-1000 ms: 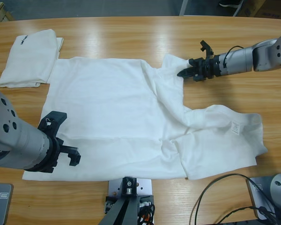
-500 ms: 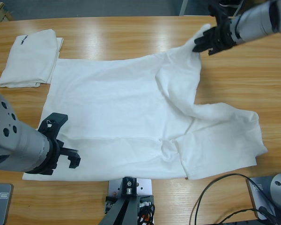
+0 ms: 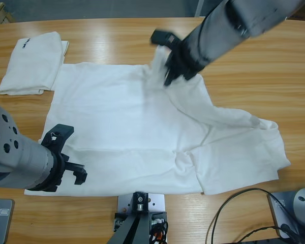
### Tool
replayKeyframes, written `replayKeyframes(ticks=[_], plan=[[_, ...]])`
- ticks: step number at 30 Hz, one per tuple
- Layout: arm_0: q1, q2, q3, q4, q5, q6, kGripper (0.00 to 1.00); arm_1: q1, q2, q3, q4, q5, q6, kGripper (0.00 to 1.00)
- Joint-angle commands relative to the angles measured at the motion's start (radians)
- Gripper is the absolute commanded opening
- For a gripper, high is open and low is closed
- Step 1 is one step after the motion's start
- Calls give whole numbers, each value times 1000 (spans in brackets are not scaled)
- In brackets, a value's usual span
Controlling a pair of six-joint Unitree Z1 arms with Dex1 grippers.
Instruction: Fold clothes
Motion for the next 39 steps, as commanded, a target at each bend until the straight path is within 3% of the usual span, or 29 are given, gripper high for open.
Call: replayKeyframes(ticks=[1, 5, 13, 14, 15, 16, 17, 21, 24, 27, 31, 35, 39], plan=[[-7, 18, 25, -10, -7, 9, 945, 151, -15, 60, 57, 36, 191, 0], [-7, 19, 21, -11, -6, 11, 945, 167, -11, 54, 57, 176, 312, 0], [-7, 17, 15, -11, -7, 11, 945, 219, 1, 62, 69, 332, 417, 0], [-7, 17, 15, -11, -7, 11, 945, 219, -16, 62, 80, 344, 426, 188], [-7, 17, 15, -11, -7, 11, 945, 219, -45, 66, 84, 339, 426, 535], [-7, 18, 15, -11, -7, 11, 945, 220, -83, 73, 84, 310, 426, 804], [-7, 19, 15, -11, -6, 11, 945, 220, -127, 81, 84, 270, 425, 930], [-7, 19, 16, -11, -7, 14, 945, 164, -312, 88, 93, 65, 394, 954], [-7, 21, 14, -11, -7, 17, 945, 30, -333, 96, 114, 13, 355, 950], [-7, 28, 7, -12, -7, 19, 945, -82, -216, 116, 152, 114, 270, 945], [-7, 16, 7, -10, -6, 24, 945, -181, -89, 181, 155, 284, 13, 929], [-7, 22, 19, -11, -5, 21, 945, -269, -56, 211, 197, 295, -228, 859], [-7, 18, 13, -12, -5, 17, 945, -322, -27, 219, 206, 311, -256, 847]])
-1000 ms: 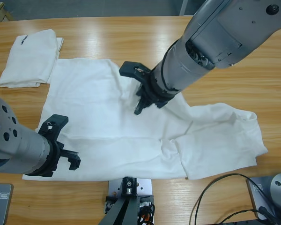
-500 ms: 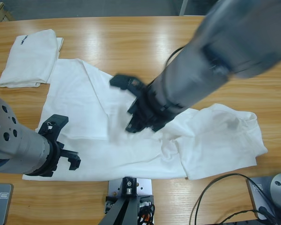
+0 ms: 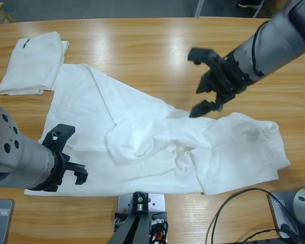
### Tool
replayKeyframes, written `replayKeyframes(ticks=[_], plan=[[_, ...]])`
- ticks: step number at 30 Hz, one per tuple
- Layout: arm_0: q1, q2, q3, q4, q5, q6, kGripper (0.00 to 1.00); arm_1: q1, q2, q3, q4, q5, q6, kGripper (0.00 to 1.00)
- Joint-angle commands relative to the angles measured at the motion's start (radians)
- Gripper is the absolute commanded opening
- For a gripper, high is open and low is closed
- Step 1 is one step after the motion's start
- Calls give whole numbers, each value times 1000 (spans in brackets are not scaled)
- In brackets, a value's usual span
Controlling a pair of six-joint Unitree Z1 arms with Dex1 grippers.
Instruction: Fold clothes
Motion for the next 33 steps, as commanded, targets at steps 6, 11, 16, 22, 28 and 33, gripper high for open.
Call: replayKeyframes(ticks=[6, 11, 16, 22, 28, 33], plan=[[-6, 16, 21, -9, -5, 5, 945, -105, 163, 71, 51, 35, -157, 784], [-6, 9, 20, -8, -5, 6, 945, -160, 193, 80, 60, -45, -145, 772], [-6, 12, 9, -8, -5, 5, 945, -170, 187, 50, 137, -8, -144, 684], [-6, 13, 18, -8, -5, -1, 945, -168, 217, -26, 318, 116, -142, 646], [-6, 8, 18, -8, -5, -1, 945, -168, 216, -75, 410, 174, -144, 646], [-6, 3, 26, -6, -5, 1, 945, -236, 170, -50, 280, -42, -154, 660]])
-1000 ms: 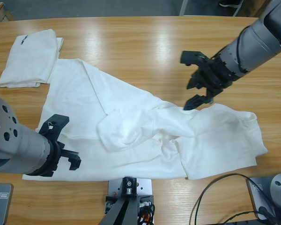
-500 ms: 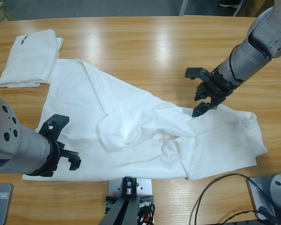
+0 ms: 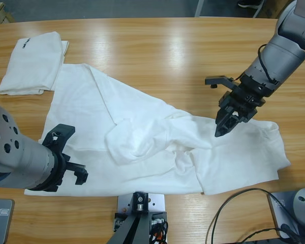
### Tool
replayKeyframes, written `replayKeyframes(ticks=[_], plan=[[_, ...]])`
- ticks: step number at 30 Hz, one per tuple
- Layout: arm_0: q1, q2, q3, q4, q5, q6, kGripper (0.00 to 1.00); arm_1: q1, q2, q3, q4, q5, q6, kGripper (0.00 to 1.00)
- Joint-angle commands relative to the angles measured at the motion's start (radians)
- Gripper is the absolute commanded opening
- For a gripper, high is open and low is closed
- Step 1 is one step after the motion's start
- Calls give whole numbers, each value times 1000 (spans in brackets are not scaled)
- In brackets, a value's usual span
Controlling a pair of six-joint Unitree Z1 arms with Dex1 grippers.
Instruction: Fold clothes
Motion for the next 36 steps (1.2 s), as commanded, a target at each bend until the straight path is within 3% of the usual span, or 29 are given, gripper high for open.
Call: replayKeyframes(ticks=[1, 8, 22, 30, 33, 36], plan=[[-6, 3, 27, -6, -5, 1, 945, -107, 12, 19, -104, -211, -15, 660], [-6, -5, 24, -6, -5, 4, 945, -165, 128, 14, -58, -263, -18, 658], [-6, 12, 27, -11, -5, -1, 945, -164, -11, -29, 140, 24, 5, 651], [-6, 1, 33, -12, -5, -7, 945, -79, 138, -109, 372, 113, 78, 646], [-6, -6, 38, -12, -5, -13, 945, -67, 184, -114, 415, 85, 103, 646], [-6, -17, 50, -12, -5, -16, 945, -77, 134, -112, 440, 12, 168, 646]])
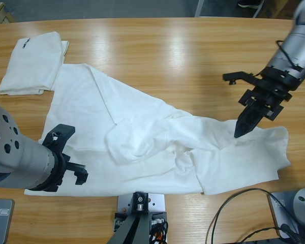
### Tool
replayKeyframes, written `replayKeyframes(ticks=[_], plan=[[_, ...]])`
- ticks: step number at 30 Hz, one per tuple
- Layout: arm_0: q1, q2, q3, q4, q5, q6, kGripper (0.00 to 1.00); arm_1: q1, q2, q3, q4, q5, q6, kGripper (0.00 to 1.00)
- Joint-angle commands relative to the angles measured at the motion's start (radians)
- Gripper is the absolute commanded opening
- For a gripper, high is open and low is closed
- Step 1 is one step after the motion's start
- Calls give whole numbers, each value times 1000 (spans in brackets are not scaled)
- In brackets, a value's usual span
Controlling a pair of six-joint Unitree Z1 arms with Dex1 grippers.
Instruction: Fold clothes
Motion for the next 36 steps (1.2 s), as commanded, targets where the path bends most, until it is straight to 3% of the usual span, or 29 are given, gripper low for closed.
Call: replayKeyframes(ticks=[1, 5, 8, 15, 18, 20, 27, 36], plan=[[-6, -17, 50, -9, -5, -16, 945, 11, 44, -12, 105, -75, 115, 646], [-6, -16, 42, -10, -5, -16, 945, -2, 42, 39, 136, -71, 139, 665], [-11, -14, 35, -10, -5, -16, 944, -25, -2, 97, 84, -81, 183, 823], [-26, -34, 58, -9, -5, -25, 941, -34, -279, 246, -95, -209, 400, 954], [-34, -32, 56, -9, -5, -32, 941, 30, -416, 265, -289, -217, 355, 962], [-41, -35, 59, -9, -5, -41, 942, 112, -420, 214, -351, -186, 187, 957], [-47, -83, 88, -9, -4, -116, 1000, 338, -265, 78, -464, -173, -5, 936], [-47, -43, 96, -26, 27, -185, 1000, 369, -11, -90, -471, -156, -62, 894]])
